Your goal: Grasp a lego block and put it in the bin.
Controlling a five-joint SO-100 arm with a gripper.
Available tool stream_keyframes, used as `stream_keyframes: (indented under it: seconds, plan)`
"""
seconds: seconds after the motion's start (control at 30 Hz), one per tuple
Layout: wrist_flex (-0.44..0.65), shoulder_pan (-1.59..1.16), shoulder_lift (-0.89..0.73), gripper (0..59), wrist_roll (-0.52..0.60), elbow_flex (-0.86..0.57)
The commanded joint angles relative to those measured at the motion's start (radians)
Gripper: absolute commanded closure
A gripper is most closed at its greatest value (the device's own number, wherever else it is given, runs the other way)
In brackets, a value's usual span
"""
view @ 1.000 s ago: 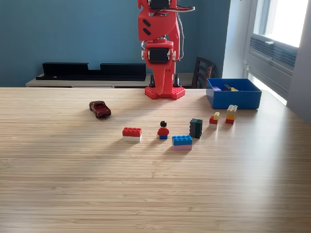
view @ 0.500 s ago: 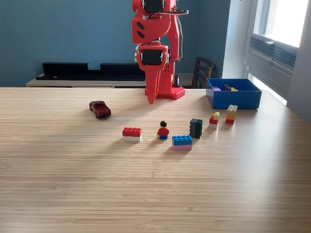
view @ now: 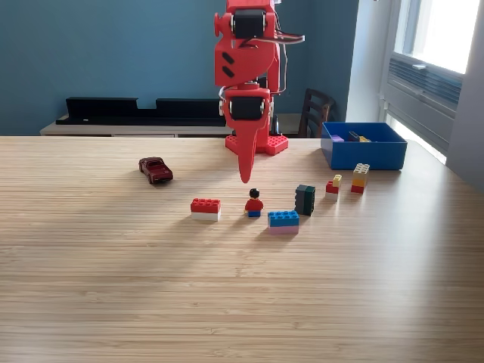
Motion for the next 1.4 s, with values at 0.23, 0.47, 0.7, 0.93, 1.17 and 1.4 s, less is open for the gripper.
stream_keyframes:
  seconds: [0.23, 0.47, 0.7, 0.93, 1.17, 1.4]
  plan:
    - [-0.008, -0.034, -0.106, 36.3, 0.002, -0.13]
    - [-0.009, -0.046, -0.164, 36.5, 0.003, -0.173]
    - [-0.009, -0.046, -0.216, 38.8, 0.005, -0.21]
    - [-0.009, -0.044, -0.219, 44.6, 0.008, -0.216]
    - [-0.011, -0.043, -0.219, 45.5, 0.005, -0.219]
    - [-0.038, -0.031, -0.221, 45.9, -0.005, -0.216]
